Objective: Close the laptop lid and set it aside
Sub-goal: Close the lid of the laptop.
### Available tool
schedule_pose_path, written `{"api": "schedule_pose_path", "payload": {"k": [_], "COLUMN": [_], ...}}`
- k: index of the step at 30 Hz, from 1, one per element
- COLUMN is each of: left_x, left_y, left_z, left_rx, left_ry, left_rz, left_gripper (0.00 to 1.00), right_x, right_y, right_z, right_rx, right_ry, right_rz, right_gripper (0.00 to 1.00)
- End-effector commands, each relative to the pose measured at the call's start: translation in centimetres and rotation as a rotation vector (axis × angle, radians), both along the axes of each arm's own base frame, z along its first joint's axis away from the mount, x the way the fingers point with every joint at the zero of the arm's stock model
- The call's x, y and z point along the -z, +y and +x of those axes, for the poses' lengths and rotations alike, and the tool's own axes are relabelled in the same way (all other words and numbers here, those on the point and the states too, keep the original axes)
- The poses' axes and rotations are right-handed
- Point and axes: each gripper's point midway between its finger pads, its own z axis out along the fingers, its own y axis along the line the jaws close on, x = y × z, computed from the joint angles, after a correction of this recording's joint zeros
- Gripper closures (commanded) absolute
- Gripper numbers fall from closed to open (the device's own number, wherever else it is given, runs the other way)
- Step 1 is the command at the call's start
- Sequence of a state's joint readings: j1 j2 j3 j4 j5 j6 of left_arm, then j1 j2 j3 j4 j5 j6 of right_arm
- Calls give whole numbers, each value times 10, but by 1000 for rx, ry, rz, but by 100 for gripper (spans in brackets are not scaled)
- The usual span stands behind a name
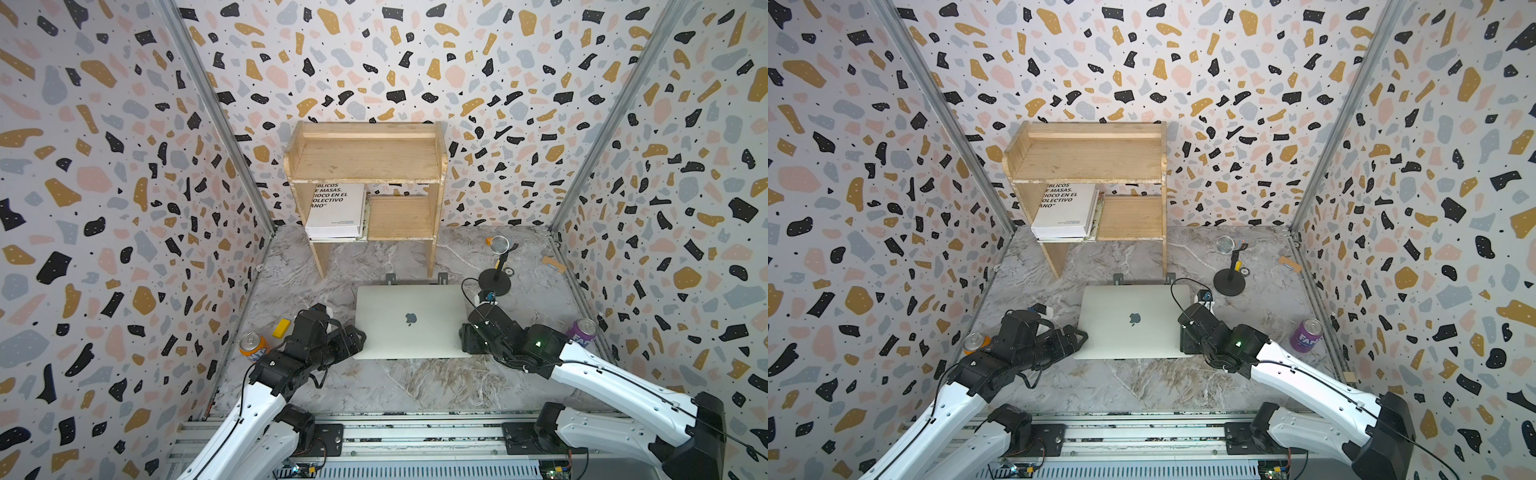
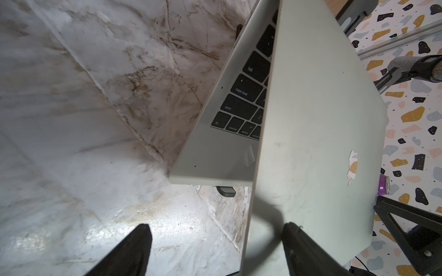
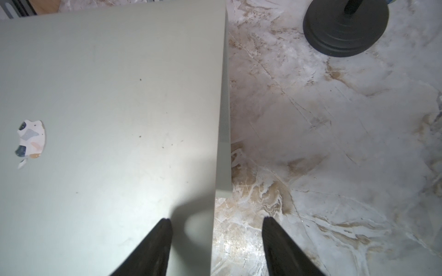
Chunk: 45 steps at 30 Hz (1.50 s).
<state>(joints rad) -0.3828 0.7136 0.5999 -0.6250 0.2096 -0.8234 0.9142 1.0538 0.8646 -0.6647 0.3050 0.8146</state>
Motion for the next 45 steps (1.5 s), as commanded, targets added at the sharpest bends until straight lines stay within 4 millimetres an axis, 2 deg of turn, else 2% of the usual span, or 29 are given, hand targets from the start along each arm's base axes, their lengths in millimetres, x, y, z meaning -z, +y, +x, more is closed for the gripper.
{"api": "schedule_pose_path", "payload": {"k": [1,21,45], "left_x": [4,31,56], "left_y": [1,-1,-3], "left_z": [9,15,18], "left_rx": [-21,-22,-39], "left_ry": [-21,15,61], "left_rz": [13,29,26], "left_gripper": [13,13,13], "right_x": [8,40,70], "right_y": [1,8,19], "right_z": [-1,3,4], "right_rx": [-10,-20,-31], "right_ry": [11,51,101], "right_rz": [-22,-62,-65], "right_gripper": [36,37,37]}}
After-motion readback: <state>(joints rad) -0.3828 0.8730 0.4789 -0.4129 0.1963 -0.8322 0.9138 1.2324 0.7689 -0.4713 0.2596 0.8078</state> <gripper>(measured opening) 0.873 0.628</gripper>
